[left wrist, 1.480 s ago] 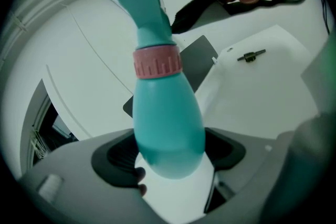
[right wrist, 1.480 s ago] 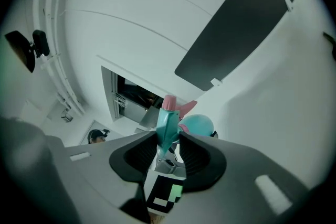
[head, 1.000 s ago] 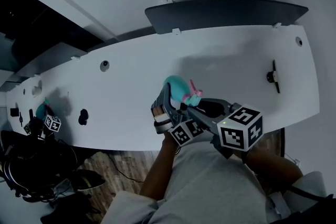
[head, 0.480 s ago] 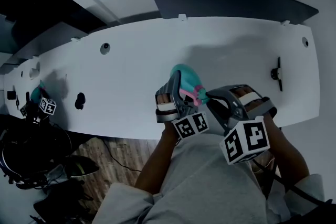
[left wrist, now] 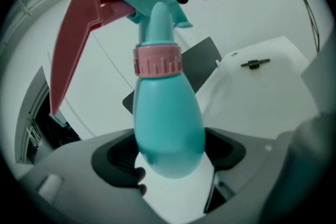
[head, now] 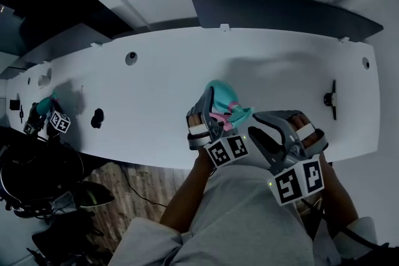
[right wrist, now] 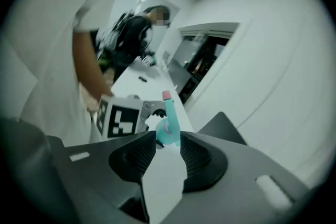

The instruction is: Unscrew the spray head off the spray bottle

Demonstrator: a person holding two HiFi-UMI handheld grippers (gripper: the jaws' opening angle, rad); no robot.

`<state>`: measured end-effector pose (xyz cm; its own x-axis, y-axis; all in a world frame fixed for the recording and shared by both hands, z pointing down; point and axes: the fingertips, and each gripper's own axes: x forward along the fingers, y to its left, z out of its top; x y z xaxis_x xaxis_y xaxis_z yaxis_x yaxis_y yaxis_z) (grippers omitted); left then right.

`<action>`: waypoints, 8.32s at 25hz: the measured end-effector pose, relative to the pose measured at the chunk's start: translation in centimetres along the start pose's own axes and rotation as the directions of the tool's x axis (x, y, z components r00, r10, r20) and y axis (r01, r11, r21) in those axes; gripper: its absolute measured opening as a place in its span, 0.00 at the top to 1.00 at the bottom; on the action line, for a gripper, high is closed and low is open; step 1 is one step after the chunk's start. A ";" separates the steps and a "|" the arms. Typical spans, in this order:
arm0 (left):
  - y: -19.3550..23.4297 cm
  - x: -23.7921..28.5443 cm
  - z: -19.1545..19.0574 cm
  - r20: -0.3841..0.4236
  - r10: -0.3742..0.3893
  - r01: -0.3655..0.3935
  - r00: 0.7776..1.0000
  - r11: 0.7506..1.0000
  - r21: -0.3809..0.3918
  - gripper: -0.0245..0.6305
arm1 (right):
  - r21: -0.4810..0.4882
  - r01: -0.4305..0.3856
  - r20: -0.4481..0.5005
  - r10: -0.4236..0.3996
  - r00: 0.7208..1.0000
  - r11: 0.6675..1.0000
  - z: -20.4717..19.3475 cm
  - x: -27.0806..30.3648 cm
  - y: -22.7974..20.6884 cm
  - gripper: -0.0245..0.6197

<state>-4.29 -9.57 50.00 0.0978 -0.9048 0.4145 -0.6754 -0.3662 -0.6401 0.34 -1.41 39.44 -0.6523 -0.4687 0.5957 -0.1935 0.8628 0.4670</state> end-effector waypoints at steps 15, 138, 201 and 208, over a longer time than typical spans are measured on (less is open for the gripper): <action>0.4 -0.4 0.6 0.043 0.066 -0.071 0.997 0.990 0.122 0.39 | 0.639 -0.492 0.421 -0.266 0.867 -0.591 -1.4 1.2 -1.2 0.64; -3.0 -0.1 -2.5 -0.009 -0.055 0.056 0.998 0.975 0.213 0.39 | 0.125 -0.044 -0.126 0.060 0.990 0.991 -3.6 2.8 1.6 0.84; -3.1 -0.9 -3.8 0.175 -0.239 0.296 0.955 0.779 -0.553 0.39 | 0.642 0.470 -0.205 -0.455 0.866 0.606 -13.0 2.0 -1.1 0.85; -2.3 -2.9 -1.5 0.257 -0.225 0.334 0.940 0.767 -0.549 0.39 | 0.716 0.513 -0.223 -0.541 0.811 0.474 -12.8 -0.4 0.3 0.85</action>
<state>-4.13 -5.72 51.27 0.4320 -0.8237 0.3673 -0.8860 -0.4636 0.0026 9.90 -3.44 47.69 -0.2604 -0.8892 0.3761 -0.9509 0.3037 0.0595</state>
